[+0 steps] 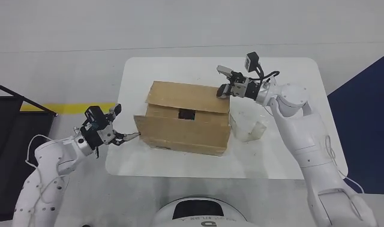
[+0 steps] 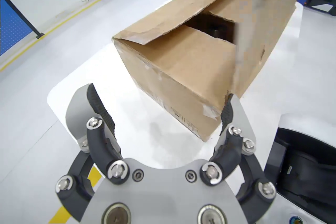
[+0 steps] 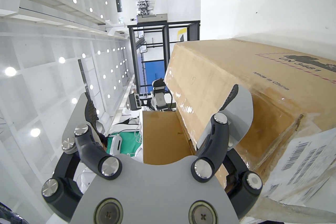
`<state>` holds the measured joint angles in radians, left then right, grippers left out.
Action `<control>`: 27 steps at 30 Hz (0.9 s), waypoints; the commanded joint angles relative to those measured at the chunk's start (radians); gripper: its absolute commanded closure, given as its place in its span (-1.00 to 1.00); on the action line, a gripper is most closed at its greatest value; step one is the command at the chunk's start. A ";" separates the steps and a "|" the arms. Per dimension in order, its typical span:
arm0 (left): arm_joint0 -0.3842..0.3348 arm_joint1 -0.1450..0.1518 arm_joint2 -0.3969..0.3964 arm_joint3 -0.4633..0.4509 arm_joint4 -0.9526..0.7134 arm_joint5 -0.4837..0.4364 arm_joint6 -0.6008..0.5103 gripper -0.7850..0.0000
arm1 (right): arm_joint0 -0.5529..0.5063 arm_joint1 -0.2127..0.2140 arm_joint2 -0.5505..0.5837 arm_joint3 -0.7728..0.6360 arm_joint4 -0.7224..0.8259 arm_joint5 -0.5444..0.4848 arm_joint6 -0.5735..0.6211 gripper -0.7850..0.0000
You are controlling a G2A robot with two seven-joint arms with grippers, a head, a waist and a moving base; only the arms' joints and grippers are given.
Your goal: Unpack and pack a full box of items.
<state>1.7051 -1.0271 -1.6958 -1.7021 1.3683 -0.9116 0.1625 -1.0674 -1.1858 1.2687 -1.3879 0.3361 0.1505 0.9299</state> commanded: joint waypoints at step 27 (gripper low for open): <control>-0.161 -0.019 0.130 -0.073 -0.131 0.299 -0.232 -1.00 | -0.012 0.023 0.013 -0.055 -0.020 0.024 0.008 -1.00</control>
<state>1.5440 -1.0461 -1.5617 -1.7712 1.2449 -0.6138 -0.0793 -1.0795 -1.1634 1.2809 -1.4418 0.3151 0.1750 0.9390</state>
